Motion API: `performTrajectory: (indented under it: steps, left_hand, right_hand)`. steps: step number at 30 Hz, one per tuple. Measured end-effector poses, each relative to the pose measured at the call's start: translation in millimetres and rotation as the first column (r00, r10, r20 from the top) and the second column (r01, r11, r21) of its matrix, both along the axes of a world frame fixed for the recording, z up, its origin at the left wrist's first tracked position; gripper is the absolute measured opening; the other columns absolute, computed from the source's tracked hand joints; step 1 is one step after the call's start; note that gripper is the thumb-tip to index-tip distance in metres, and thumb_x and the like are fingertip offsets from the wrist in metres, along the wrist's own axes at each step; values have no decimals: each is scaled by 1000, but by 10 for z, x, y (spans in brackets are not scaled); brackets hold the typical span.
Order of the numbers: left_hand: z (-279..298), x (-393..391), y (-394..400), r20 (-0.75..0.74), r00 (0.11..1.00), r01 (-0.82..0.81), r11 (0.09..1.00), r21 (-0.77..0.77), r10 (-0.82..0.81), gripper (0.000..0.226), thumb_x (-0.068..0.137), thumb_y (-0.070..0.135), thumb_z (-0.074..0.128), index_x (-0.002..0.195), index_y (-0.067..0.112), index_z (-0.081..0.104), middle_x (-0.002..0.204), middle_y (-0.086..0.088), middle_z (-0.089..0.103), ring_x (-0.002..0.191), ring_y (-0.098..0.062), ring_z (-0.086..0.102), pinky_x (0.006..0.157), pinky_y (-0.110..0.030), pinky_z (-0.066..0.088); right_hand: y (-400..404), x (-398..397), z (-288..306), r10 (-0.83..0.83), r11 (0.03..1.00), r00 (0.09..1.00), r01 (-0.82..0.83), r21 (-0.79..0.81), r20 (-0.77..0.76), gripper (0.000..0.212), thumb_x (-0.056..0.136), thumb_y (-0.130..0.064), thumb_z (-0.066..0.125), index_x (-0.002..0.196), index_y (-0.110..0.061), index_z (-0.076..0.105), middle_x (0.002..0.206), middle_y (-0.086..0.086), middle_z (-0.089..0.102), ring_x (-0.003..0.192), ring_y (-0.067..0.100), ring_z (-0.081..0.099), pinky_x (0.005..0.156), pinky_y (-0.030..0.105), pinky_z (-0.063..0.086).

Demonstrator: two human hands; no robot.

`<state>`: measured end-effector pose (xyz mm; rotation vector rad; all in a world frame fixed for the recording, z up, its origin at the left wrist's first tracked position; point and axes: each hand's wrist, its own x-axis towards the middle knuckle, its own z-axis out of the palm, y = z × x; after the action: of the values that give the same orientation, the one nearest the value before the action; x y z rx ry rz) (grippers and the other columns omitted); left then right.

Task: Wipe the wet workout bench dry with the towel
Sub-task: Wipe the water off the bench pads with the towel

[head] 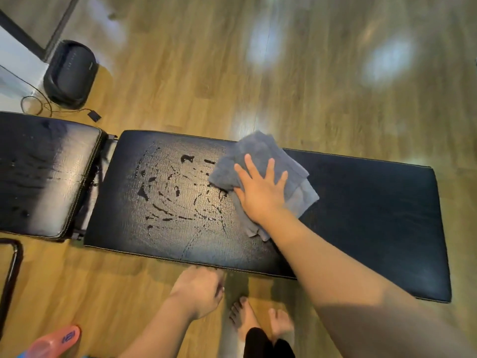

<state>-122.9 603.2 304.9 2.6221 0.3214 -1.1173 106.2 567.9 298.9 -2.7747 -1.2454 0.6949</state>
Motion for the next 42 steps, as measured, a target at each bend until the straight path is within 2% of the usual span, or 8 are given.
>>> performTrajectory:
  steps: [10, 14, 22, 27, 31, 34, 40, 42]
  left_hand:
    - [149, -298, 126, 47, 996, -79, 995, 65, 76, 36, 90, 40, 40, 124, 26, 45, 130, 4, 51, 123, -21, 41, 99, -38, 33]
    - [143, -335, 246, 37, 997, -62, 997, 36, 61, 38, 92, 36, 41, 128, 25, 41, 134, 4, 51, 122, -20, 41, 100, -38, 31]
    - [145, -356, 398, 65, 998, 17, 1000, -11, -16, 40, 91, 34, 42, 130, 22, 40, 131, 0, 53, 120, -24, 46, 103, -41, 28]
    - [109, -439, 483, 86, 994, 71, 997, -1, -71, 42, 91, 36, 41, 131, 22, 40, 128, -2, 52, 120, -24, 44, 102, -41, 29]
    - [138, -529, 648, 75, 995, 60, 998, 3, -60, 43, 88, 35, 43, 129, 23, 42, 130, -2, 52, 122, -25, 45, 100, -40, 29]
    - [156, -619, 810, 79, 994, 75, 997, 6, -76, 43, 88, 35, 43, 130, 23, 43, 131, -2, 51, 123, -25, 44, 102, -40, 29]
    - [86, -880, 1081, 100, 962, -241, 963, -116, 253, 41, 95, 47, 35, 129, 29, 48, 131, 7, 53, 124, -16, 46, 104, -35, 34]
    - [68, -923, 1110, 82, 743, -613, 725, -312, 664, 39, 99, 49, 34, 121, 27, 59, 122, 7, 60, 117, -13, 53, 98, -30, 38]
  right_hand:
    - [-1408, -743, -49, 466, 885, 884, -465, -22, 46, 65, 85, -52, 57, 146, -37, 40, 160, -6, 30, 143, 46, 27, 101, 70, 33]
    - [-1514, -276, -12, 293, 955, 955, -290, -66, 40, 59, 93, -48, 38, 151, -39, 31, 163, -8, 20, 145, 44, 20, 102, 70, 34]
    - [288, -124, 72, -112, 994, 993, 111, -18, -44, 58, 103, -51, 24, 154, -41, 1, 163, -10, -19, 145, 45, -19, 110, 74, -5]
    - [629, -755, 41, 147, 989, 989, -147, 5, -20, 59, 102, -49, 33, 155, -39, 9, 165, -8, -11, 145, 48, -14, 108, 75, -3]
    - [-16, -1237, -24, 387, 921, 921, -389, 39, 39, 60, 91, -54, 49, 147, -36, 38, 162, -6, 23, 144, 49, 19, 105, 75, 21]
    - [-616, -1222, -58, 423, 906, 904, -423, -22, 56, 73, 80, -51, 66, 146, -38, 39, 161, -7, 25, 143, 47, 25, 104, 71, 27]
    - [-664, -703, 38, 209, 975, 978, -207, -74, 17, 57, 95, -49, 33, 151, -37, 30, 163, -6, 21, 144, 46, 22, 103, 71, 32]
    - [-309, -618, 29, 102, 993, 994, -99, -68, 42, 55, 100, -50, 29, 153, -40, 19, 165, -9, 9, 146, 47, 13, 106, 72, 25]
